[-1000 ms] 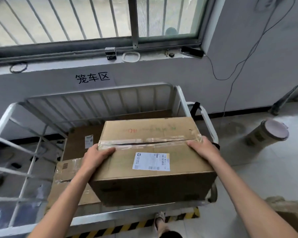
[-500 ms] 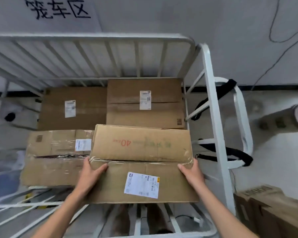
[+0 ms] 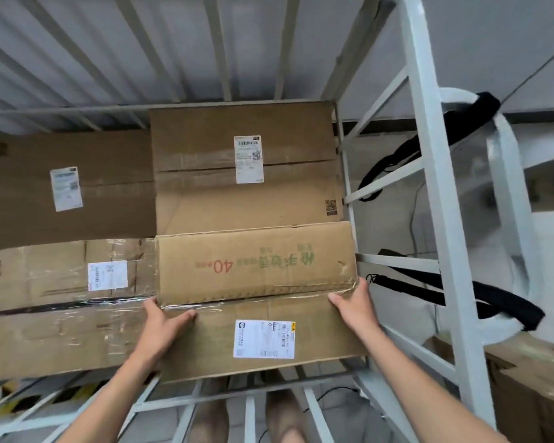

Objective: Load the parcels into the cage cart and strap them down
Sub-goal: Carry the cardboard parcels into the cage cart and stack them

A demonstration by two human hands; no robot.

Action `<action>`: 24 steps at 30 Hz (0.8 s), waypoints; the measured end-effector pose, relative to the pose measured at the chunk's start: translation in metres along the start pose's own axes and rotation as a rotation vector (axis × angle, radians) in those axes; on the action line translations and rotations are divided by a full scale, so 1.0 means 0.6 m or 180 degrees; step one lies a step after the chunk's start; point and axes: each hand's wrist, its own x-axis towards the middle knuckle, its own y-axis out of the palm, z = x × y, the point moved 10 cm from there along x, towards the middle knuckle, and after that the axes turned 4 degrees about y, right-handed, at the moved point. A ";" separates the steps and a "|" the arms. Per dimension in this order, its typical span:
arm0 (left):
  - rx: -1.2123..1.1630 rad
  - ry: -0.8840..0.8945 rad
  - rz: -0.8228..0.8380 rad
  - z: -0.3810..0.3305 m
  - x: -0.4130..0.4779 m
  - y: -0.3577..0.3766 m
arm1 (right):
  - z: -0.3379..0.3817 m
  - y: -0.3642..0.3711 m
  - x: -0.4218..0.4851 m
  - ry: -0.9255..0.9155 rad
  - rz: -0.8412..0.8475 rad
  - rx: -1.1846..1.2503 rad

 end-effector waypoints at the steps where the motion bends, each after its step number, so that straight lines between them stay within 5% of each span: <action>1: -0.0005 0.0003 -0.0033 -0.002 0.006 0.006 | 0.002 -0.001 0.008 -0.0015 -0.0018 0.0001; 18: 0.0180 -0.0163 0.0227 -0.003 0.015 0.049 | -0.003 -0.027 0.042 -0.0075 -0.0102 -0.0624; 24: 0.0973 0.0588 0.0094 -0.117 -0.069 0.027 | 0.031 -0.035 -0.055 -0.0241 -0.0087 -0.0931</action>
